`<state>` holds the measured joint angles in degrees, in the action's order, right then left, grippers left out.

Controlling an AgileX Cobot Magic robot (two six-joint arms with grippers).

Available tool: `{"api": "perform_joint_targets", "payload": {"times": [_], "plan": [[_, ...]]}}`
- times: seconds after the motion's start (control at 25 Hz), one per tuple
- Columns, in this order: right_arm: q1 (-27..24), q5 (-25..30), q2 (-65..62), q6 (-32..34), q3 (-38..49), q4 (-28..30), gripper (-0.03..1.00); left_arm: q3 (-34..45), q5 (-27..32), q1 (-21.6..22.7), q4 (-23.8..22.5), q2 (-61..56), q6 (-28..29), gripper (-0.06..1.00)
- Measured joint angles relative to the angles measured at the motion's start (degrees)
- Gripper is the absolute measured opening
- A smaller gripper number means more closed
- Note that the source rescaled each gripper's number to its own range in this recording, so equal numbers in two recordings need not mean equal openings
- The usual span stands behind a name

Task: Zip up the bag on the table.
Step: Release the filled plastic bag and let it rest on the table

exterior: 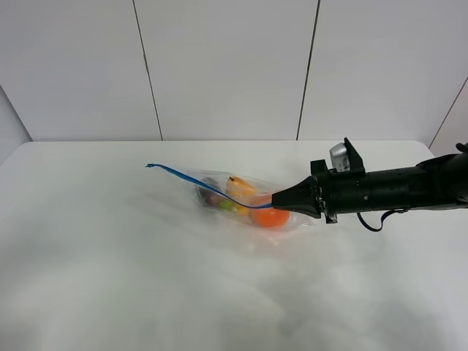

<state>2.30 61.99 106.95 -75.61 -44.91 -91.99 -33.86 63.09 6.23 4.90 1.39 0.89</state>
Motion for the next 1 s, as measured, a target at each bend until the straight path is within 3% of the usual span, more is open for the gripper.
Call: {"api": "perform_joint_targets", "payload": {"times": [0.32, 0.52, 1.0], "plan": [[0.0, -0.1, 0.0, 0.0, 0.0, 0.0, 0.0, 1.3, 3.6, 0.0, 0.1, -1.7, -2.4, 0.8], [0.0, -0.1, 0.0, -0.1, 0.0, 0.0, 0.0, 1.4, 3.6, 0.0, 2.0, -1.7, -5.1, 0.8], [0.0, -0.1, 0.0, -0.2, 0.0, -0.1, 0.01, 1.4, 3.7, 0.0, 2.2, -1.7, -5.5, 0.8]]}}
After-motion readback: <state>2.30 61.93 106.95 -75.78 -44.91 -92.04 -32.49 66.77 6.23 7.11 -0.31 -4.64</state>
